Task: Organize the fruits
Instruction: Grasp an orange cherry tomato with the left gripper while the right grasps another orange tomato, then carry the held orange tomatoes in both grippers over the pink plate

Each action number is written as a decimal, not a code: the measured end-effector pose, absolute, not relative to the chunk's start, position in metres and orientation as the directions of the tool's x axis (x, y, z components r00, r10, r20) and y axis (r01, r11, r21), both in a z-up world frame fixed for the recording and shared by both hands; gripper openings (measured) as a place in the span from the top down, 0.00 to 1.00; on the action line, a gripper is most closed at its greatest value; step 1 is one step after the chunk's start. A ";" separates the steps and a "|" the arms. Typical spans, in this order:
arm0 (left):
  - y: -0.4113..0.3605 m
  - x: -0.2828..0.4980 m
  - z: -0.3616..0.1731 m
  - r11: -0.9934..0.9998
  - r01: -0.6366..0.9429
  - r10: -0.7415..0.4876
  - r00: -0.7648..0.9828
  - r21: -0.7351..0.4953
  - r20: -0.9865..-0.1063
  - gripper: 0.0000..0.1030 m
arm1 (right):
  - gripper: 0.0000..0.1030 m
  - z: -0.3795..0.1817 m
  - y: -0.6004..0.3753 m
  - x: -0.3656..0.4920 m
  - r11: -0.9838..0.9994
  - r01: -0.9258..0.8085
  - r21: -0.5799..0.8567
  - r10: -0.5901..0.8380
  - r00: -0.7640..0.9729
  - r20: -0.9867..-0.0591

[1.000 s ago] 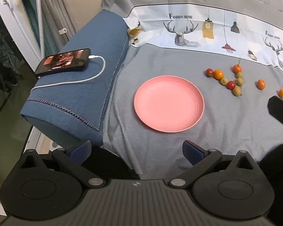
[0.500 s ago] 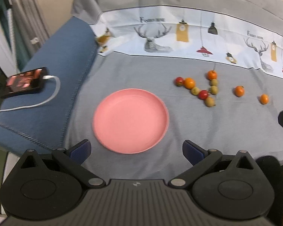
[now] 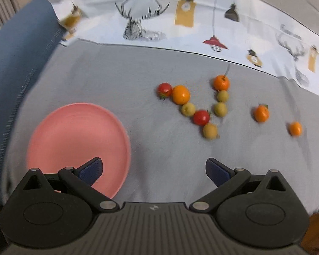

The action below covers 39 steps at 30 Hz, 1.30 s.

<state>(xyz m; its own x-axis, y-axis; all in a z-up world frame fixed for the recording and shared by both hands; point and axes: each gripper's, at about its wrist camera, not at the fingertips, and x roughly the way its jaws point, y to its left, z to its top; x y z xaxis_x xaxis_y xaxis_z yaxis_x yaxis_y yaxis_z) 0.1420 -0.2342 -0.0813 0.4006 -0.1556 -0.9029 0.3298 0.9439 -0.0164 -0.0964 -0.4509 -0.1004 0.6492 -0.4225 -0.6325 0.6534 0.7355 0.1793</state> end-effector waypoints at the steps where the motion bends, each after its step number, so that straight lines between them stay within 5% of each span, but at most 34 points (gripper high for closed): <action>1: -0.242 0.156 -0.087 0.952 0.306 -0.153 0.401 -0.025 -0.903 0.00 | 0.00 -0.107 -0.459 -0.090 0.729 0.660 0.181 -0.421 0.641 -0.641; 14: -0.309 0.272 -0.174 0.984 0.162 -0.116 0.276 -0.072 -0.954 0.00 | 0.01 -0.211 -0.565 0.025 0.662 0.746 0.070 -0.454 0.473 -0.755; 20: -0.305 0.282 -0.188 0.990 0.116 -0.114 0.307 -0.082 -0.945 0.02 | 0.01 -0.239 -0.567 0.038 0.696 0.718 -0.006 -0.503 0.481 -0.719; 23: -0.305 0.278 -0.181 0.991 0.121 -0.089 0.342 -0.051 -0.936 0.28 | 0.01 -0.237 -0.566 0.035 0.703 0.711 -0.007 -0.503 0.490 -0.712; 25: -0.306 0.275 -0.176 0.989 0.142 -0.086 0.331 -0.041 -0.940 0.62 | 0.15 -0.234 -0.564 0.033 0.703 0.711 -0.015 -0.502 0.482 -0.718; 27: -0.298 0.274 -0.172 0.989 0.122 -0.118 0.299 -0.085 -0.947 0.62 | 0.48 -0.226 -0.559 0.032 0.702 0.711 -0.048 -0.527 0.473 -0.705; 29: -0.289 0.274 -0.169 0.987 0.108 -0.141 0.273 -0.115 -0.952 0.62 | 0.62 -0.223 -0.558 0.031 0.684 0.724 -0.092 -0.559 0.438 -0.704; 39: -0.263 0.238 -0.131 0.981 0.155 -0.157 0.298 -0.115 -0.942 0.62 | 0.62 -0.183 -0.544 -0.001 0.705 0.708 0.042 -0.520 0.555 -0.649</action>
